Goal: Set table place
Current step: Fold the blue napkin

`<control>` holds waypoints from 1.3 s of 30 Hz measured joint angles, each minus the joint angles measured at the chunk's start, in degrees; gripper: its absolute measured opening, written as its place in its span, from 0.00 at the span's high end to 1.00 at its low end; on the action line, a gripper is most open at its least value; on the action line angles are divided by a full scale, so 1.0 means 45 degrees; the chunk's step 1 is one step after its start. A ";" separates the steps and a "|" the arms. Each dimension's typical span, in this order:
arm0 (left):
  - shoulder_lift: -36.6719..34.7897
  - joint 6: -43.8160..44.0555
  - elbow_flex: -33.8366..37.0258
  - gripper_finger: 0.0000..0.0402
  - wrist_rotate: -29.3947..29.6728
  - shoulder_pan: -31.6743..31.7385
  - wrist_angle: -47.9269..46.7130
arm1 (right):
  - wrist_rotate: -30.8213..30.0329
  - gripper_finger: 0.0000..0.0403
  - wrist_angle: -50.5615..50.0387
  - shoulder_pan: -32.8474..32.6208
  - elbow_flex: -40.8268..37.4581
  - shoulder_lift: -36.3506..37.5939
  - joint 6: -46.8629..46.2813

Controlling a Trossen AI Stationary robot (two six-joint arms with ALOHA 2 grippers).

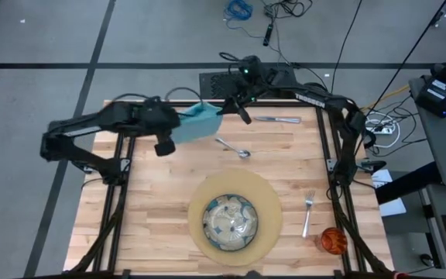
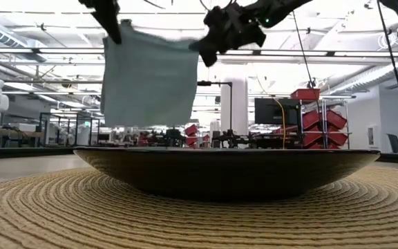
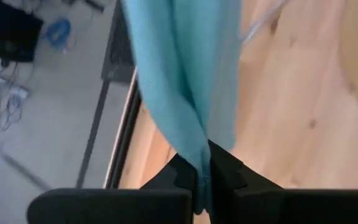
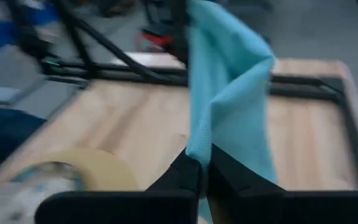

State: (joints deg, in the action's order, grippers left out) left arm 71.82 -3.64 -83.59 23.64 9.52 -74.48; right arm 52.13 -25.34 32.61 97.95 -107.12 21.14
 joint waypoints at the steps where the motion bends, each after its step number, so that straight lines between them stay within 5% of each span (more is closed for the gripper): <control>1: -0.0405 0.0061 0.0101 1.00 -0.0197 -0.0010 0.0224 | 0.0303 1.00 0.0056 -0.0179 0.0000 0.0129 -0.0056; 7: -0.1782 0.0835 0.0586 1.00 -0.1741 -0.0450 0.0764 | -0.0359 1.00 0.0342 -0.0787 -0.0009 0.0358 -0.0254; 10: -0.1985 0.1248 0.1118 1.00 -0.2614 -0.1073 0.0757 | 0.0959 1.00 0.0679 -0.0860 -0.0010 0.0349 -0.0669; 32: -0.0690 0.8402 0.2007 1.00 0.0960 -0.8350 -0.0055 | 0.0716 1.00 0.2629 -0.1529 -0.0024 -0.0505 -0.1771; 39: 0.0364 0.8704 0.2007 1.00 0.1003 -0.9349 0.1077 | 0.0631 1.00 0.2622 -0.1824 -0.0024 -0.0509 -0.1843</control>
State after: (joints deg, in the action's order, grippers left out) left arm 73.46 35.53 -74.56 28.15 -32.55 -69.64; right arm 54.97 -13.54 24.41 97.84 -109.40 12.85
